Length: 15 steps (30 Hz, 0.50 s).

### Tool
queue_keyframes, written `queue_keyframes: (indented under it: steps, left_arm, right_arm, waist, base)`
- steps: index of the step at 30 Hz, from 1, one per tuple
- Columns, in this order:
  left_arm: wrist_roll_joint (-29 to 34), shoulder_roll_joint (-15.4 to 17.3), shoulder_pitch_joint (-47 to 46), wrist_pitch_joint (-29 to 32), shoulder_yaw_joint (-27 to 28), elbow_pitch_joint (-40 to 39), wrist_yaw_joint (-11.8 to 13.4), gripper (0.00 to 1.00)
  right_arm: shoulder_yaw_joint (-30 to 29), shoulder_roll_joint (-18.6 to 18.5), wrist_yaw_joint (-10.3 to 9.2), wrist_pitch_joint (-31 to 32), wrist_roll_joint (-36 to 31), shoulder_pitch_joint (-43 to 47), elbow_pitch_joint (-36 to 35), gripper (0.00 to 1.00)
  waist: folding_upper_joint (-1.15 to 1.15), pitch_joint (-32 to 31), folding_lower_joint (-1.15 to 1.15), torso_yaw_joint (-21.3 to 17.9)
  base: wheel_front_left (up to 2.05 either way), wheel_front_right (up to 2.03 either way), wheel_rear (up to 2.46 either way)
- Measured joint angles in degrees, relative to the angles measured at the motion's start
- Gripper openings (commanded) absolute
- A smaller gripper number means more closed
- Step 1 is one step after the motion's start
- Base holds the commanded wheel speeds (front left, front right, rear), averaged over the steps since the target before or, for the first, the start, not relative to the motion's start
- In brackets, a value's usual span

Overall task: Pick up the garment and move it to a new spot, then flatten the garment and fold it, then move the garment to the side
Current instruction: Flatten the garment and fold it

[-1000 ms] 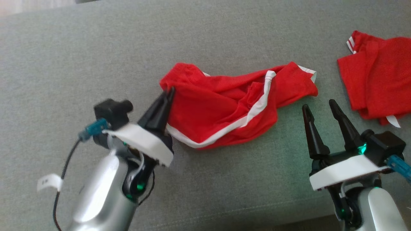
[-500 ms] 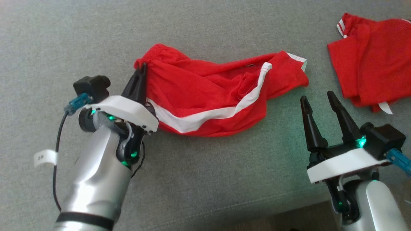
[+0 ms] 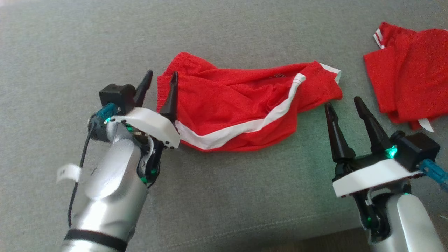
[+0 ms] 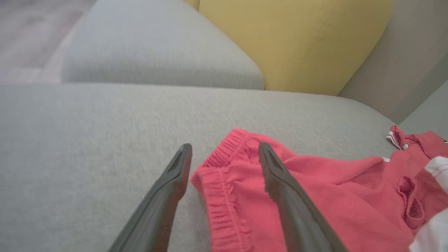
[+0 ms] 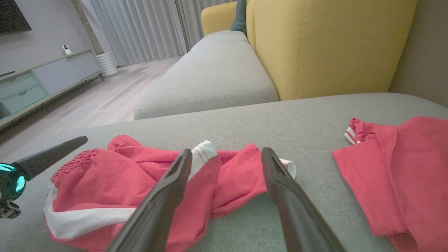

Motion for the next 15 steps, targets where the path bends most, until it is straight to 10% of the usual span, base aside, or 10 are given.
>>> queue_keyframes:
  steps: [15]
  left_arm:
    - [9.10,6.38,19.54,-0.07,8.83,-28.17,8.09,1.00]
  right_arm:
    - [-1.65,-1.53,0.00,1.22,-0.59,-0.30,-0.26,1.00]
  waist:
    - [0.00,-3.17,0.00,4.14]
  base:
    - [0.00,0.00,0.00]
